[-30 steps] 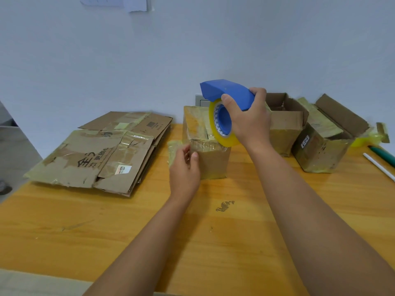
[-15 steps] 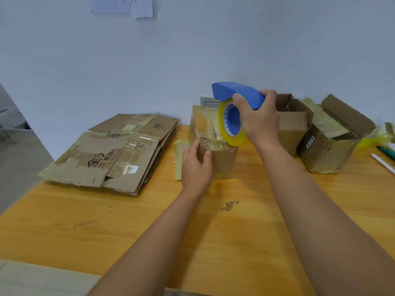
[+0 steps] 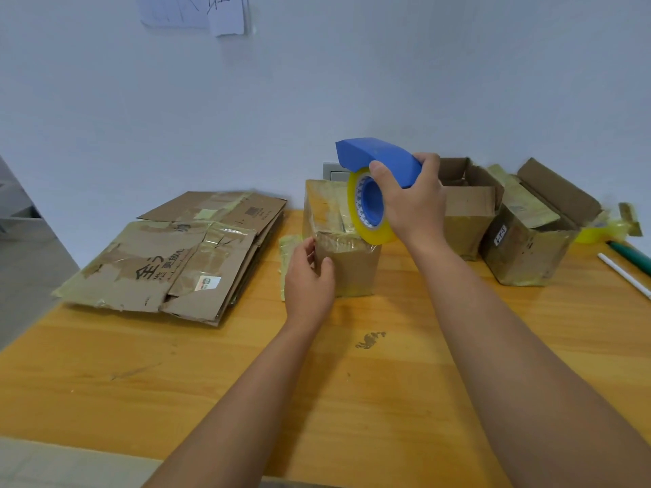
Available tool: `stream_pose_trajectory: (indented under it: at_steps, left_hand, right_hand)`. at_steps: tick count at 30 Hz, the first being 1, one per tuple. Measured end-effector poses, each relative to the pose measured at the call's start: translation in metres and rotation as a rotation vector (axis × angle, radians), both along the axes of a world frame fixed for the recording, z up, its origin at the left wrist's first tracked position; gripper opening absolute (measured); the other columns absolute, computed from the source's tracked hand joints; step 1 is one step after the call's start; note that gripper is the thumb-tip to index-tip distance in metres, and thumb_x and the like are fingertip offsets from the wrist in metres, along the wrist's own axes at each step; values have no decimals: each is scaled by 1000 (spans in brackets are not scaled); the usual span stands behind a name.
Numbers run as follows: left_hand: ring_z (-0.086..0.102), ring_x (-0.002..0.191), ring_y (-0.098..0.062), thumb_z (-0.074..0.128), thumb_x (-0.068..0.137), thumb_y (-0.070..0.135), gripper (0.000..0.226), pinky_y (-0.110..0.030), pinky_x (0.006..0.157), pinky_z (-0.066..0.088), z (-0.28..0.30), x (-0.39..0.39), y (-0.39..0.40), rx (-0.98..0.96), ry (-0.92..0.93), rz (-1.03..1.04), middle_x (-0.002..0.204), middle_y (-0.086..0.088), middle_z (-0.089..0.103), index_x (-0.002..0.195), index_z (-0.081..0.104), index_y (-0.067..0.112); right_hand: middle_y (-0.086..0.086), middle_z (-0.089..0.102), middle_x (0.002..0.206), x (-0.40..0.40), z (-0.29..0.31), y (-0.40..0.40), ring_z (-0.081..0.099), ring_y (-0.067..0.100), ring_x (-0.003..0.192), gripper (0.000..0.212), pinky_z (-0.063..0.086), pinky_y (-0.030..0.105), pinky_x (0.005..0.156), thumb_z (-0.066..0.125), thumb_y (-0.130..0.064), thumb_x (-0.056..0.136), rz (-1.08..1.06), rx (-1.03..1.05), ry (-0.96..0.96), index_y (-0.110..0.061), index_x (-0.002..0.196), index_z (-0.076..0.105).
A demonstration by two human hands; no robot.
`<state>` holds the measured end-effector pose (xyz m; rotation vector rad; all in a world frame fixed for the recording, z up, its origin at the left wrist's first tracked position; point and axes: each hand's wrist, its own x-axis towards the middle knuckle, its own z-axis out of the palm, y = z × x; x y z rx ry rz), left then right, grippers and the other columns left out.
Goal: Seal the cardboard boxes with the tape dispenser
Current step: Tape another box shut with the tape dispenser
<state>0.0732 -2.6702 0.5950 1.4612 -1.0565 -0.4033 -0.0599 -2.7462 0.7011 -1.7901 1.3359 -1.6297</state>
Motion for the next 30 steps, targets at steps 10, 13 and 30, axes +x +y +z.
stream_pose_trajectory:
  at_steps: [10, 13, 30]
  left_hand:
    - [47, 125, -11, 56, 97, 25, 54, -36, 106, 45, -8, -7, -5, 6, -142, 24, 137, 4, 48, 148, 40, 19]
    - [52, 114, -10, 58, 97, 36, 45, -37, 98, 50, -6, -3, -10, -5, -121, 64, 125, 6, 53, 137, 52, 17]
    - [49, 111, -22, 58, 88, 62, 39, -43, 79, 55, 9, 24, -28, 139, -535, -7, 126, 0, 39, 123, 44, 50]
  right_hand:
    - [-3, 51, 110, 0, -1, 0, 54, 2, 80, 61, 42, 8, 52, 64, -60, 87, -6, -6, 8, -20, 127, 41]
    - [-2, 53, 111, -2, -2, -2, 56, 6, 84, 61, 42, 12, 57, 64, -61, 86, -2, 7, -9, -21, 127, 41]
    - [-11, 49, 96, 7, -2, 9, 52, -2, 75, 59, 40, 9, 55, 67, -57, 87, -40, -55, -4, -18, 124, 43]
